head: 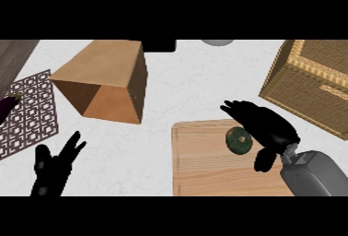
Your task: Pick the squash from the cutting board and place it in the basket
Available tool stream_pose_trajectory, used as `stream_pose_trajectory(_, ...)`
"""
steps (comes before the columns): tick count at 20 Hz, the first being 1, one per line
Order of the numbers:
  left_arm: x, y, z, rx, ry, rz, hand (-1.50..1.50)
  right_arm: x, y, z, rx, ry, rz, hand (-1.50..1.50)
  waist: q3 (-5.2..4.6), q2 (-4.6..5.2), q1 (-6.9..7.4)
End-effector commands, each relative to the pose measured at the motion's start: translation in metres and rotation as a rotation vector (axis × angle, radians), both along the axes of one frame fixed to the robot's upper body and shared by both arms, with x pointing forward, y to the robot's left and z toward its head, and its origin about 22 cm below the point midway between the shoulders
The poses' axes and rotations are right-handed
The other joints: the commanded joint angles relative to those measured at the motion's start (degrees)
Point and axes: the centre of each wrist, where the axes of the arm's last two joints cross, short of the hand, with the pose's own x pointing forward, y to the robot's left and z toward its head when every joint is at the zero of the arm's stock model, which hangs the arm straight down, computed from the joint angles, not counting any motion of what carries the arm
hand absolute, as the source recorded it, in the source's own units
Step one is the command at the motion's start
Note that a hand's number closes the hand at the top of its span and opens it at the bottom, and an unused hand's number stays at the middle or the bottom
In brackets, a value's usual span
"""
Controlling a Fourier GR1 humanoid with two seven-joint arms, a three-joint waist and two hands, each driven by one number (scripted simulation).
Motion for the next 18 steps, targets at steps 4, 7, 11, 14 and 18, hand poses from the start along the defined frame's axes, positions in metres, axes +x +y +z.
stream_pose_trajectory(4, 0.009, 0.001, 0.009, -0.013, 0.065, 0.003, 0.0, -0.012, 0.012, -0.008, -0.106, 0.046, -0.012, -1.5, -0.64, 0.27, -0.5)
stream_pose_trajectory(7, 0.01, -0.019, -0.023, -0.035, 0.058, -0.023, 0.0, 0.013, 0.013, -0.021, -0.11, 0.054, -0.027, -1.5, -0.66, 0.48, -0.29)
stream_pose_trajectory(11, 0.007, 0.004, -0.017, -0.028, 0.07, -0.03, 0.0, 0.017, 0.008, -0.039, -0.08, 0.051, -0.016, -1.5, -0.65, 0.49, -0.14)
stream_pose_trajectory(14, 0.005, -0.007, -0.019, -0.032, 0.057, -0.023, 0.0, 0.009, 0.006, -0.032, -0.062, 0.033, -0.012, -1.5, -0.65, 0.37, -0.37)
stream_pose_trajectory(18, 0.011, 0.004, -0.016, -0.038, 0.057, -0.016, 0.0, 0.012, 0.011, -0.051, -0.078, 0.04, -0.021, -1.5, -0.65, 0.43, -0.24)
